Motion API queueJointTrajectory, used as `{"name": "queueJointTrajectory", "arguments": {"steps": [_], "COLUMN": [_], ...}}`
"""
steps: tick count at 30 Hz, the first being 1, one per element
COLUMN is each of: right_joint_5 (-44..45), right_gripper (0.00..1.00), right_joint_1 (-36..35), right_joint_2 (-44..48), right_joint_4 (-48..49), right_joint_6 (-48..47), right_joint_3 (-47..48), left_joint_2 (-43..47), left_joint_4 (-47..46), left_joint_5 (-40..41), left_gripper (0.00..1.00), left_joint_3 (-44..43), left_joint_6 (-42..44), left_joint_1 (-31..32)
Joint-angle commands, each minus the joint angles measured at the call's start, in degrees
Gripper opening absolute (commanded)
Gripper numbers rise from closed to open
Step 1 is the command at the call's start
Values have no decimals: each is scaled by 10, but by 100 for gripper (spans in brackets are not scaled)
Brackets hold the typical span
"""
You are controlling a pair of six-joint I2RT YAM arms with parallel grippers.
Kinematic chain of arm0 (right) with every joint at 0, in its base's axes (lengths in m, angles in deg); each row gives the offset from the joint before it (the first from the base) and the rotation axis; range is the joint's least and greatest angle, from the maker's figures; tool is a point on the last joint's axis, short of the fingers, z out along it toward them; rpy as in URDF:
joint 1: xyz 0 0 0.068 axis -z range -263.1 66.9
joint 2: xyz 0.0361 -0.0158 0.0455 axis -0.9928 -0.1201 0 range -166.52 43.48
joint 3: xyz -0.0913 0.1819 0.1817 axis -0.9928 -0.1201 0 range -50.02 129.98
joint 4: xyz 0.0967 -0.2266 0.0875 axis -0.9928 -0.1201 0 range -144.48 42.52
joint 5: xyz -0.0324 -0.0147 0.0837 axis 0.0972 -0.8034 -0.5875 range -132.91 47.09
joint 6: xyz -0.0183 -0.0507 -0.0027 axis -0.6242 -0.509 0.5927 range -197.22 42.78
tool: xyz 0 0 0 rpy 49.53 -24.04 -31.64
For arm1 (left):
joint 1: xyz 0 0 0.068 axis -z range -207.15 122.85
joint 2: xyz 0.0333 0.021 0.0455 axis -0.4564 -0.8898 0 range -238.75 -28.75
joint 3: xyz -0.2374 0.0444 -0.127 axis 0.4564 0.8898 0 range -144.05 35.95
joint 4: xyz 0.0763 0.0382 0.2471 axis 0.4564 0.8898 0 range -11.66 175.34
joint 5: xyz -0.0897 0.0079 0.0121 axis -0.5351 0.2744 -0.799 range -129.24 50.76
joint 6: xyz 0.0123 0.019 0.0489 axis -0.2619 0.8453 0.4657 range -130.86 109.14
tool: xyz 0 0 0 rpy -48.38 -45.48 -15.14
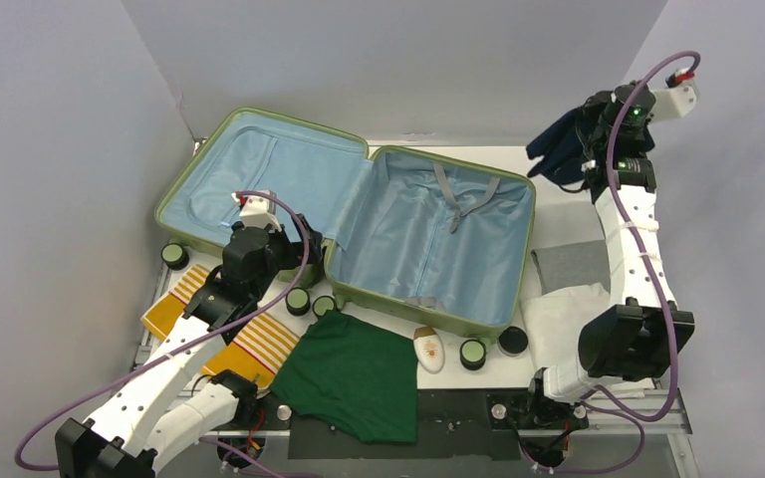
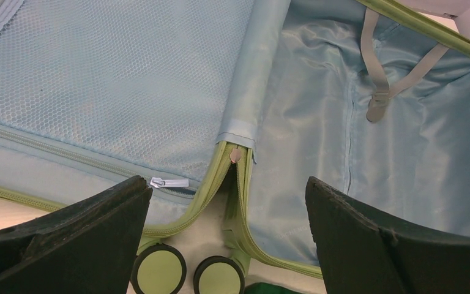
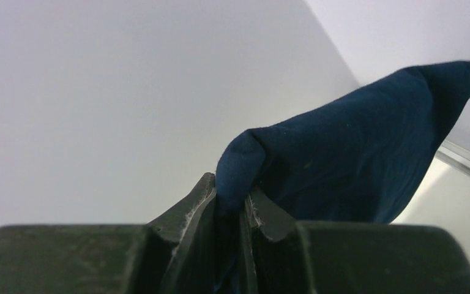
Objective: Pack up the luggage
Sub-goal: Place the clothes in the luggage.
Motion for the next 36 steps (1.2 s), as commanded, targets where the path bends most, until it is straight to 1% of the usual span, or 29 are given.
{"name": "queueJointTrajectory", "arguments": {"steps": [1, 4, 9, 12, 15, 17, 25, 30, 36], "right_joint_5": [-23, -74, -203, -310, -396, -420, -481, -502, -541], "right_gripper": [0, 0, 0, 0, 0, 0, 0, 0, 0], "right_joint_1": [-49, -87, -133, -146, -161, -176, -234, -263, -293], "right_joint_2": [25, 0, -35, -66, -91, -92, -98, -110, -142], "right_joint_4": [26, -2, -25, -46, -35, -26, -4, 8, 17], "right_joint_6": [-42, -61, -61, -36, -5, 0, -26, -45, -48], "right_joint_3": [101, 176, 259, 311, 325, 322, 290, 244, 227], "left_joint_2": [4, 2, 2, 5, 9, 14, 37, 36, 32], "left_joint_4": [-11, -10, -6, -3, -4, -2, 12, 13, 10], "left_joint_5": [10, 13, 25, 37, 51, 60, 127, 131, 130], "left_gripper": [96, 96, 96, 96, 96, 95, 95, 95, 95], "left_joint_3": [-3, -4, -4, -5, -4, -3, -2, 0, 2], "left_joint_6": [1, 2, 3, 4, 5, 5, -5, -6, -6], "left_joint_1": [2, 2, 1, 1, 0, -3, -11, -11, -11]}}
